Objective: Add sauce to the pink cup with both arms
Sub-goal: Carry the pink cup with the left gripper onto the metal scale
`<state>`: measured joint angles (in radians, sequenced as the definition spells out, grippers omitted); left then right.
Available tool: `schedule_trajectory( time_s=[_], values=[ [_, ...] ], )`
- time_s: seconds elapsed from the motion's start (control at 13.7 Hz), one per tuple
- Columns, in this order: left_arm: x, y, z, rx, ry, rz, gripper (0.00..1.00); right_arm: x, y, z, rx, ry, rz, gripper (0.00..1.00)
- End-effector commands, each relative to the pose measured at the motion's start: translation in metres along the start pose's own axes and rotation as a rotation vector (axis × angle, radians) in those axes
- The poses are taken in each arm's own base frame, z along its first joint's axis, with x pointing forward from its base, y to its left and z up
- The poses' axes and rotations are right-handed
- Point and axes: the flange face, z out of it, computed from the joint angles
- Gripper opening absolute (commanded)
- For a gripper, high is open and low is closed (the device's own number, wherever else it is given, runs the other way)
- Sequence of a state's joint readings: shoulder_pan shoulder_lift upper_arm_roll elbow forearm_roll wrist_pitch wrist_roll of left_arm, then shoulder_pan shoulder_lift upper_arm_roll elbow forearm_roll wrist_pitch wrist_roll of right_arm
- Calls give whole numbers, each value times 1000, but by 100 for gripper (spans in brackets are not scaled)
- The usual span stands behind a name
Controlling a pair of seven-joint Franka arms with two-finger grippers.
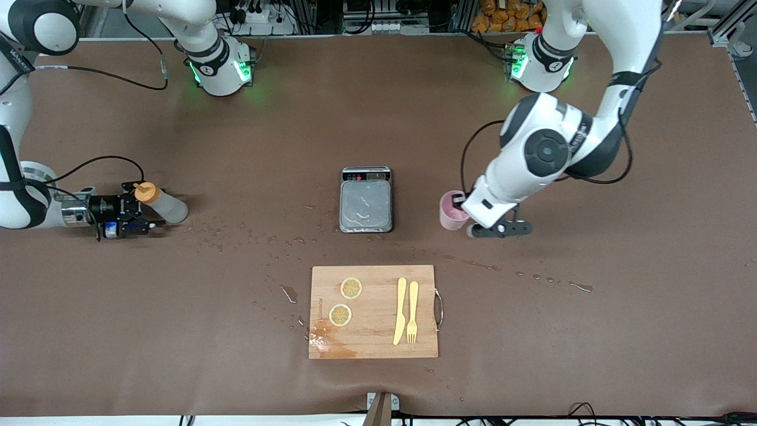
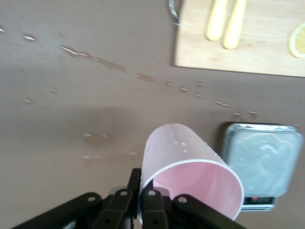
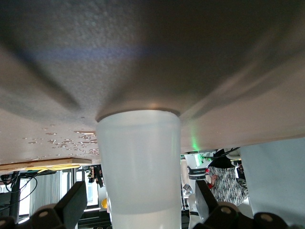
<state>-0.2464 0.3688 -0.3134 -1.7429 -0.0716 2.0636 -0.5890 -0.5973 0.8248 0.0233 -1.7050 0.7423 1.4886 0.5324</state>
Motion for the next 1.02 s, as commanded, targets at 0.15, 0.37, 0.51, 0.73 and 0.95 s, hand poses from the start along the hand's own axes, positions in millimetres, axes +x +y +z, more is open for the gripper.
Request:
schedule_trajectory(
  time_s=[0.15, 0.37, 0.51, 0.73, 0.95],
  values=[
    [-15, 67, 5, -36, -20, -75, 0, -11, -7, 10, -2, -1, -1, 70],
    [-33, 101, 25, -31, -41, -101, 0, -13, -8, 9, -3, -2, -2, 47],
    [-39, 123, 32, -42, -42, -108, 0, -14, -9, 7, -2, 0, 1, 47],
    [-43, 148, 42, -66, -40, -127, 0, -25, -16, -2, -11, 23, 0, 46],
    [-56, 175, 57, -95, -20, -129, 0, -50, -29, -8, -38, 56, 25, 47]
  ],
)
